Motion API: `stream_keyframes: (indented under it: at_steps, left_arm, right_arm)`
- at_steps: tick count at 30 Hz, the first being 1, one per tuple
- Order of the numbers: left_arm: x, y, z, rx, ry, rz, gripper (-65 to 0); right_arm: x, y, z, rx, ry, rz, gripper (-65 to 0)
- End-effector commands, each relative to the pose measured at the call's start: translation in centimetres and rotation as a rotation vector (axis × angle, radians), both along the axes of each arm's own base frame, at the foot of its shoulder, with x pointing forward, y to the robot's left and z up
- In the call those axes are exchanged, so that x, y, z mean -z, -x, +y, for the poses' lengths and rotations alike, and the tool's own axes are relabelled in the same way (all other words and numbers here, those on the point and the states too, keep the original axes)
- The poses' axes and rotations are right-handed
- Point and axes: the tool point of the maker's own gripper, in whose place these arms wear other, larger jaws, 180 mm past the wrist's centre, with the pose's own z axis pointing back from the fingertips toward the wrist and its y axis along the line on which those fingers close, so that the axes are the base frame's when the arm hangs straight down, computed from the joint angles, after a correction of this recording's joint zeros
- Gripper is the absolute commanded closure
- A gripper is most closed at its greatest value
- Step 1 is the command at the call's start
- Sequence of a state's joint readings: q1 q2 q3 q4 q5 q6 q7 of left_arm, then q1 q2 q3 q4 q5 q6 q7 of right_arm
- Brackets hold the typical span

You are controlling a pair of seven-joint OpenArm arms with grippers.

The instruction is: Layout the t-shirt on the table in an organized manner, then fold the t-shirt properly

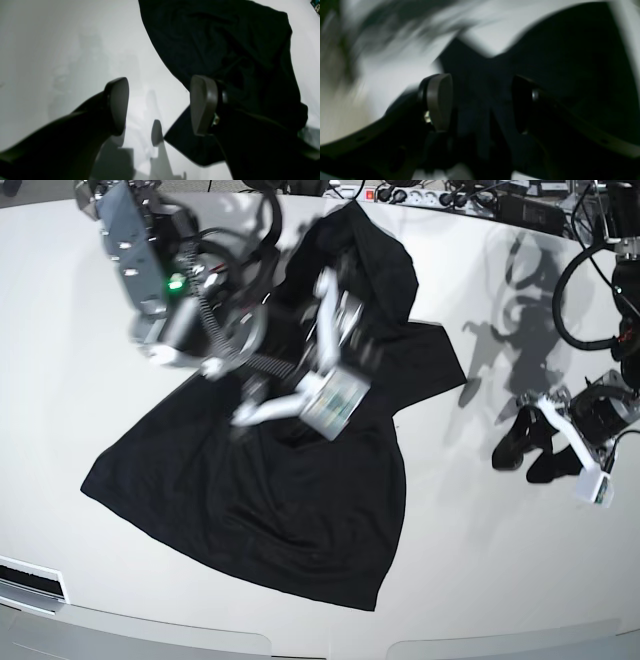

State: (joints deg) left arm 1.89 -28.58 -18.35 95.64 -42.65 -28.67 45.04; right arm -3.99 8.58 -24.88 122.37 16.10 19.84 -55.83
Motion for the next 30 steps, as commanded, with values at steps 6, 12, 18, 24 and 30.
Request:
stream_keyframes:
  at_steps: [6, 12, 18, 24, 30]
  left_arm:
    - [-0.7, 0.2, 0.1, 0.005, 0.007, -0.021, -39.2]
    - [0.0, 1.1, -0.2, 0.018, 0.019, 0.001, -39.2]
    - [0.4, 1.4, -0.1, 0.023, 0.011, 0.019, -39.2]
    - [0.5, 1.5, -0.2, 0.023, 0.012, 0.022, -39.2]
    - [0.7, 1.6, -0.1, 0.023, 0.008, 0.030, -39.2]
  right_arm:
    - [0.1, -7.3, -14.7, 0.664, 0.033, -0.059, -39.2]
    - [6.8, -7.8, -22.8, 1.050, -0.128, 0.207, -39.0]
    - [12.1, -10.1, -22.7, 1.089, -0.421, 0.435, -39.0]
    - [16.2, -10.7, -24.5, 1.216, -0.482, 0.534, -39.0]
    - [18.9, -10.3, -24.0, 1.222, -0.461, 0.569, -39.0]
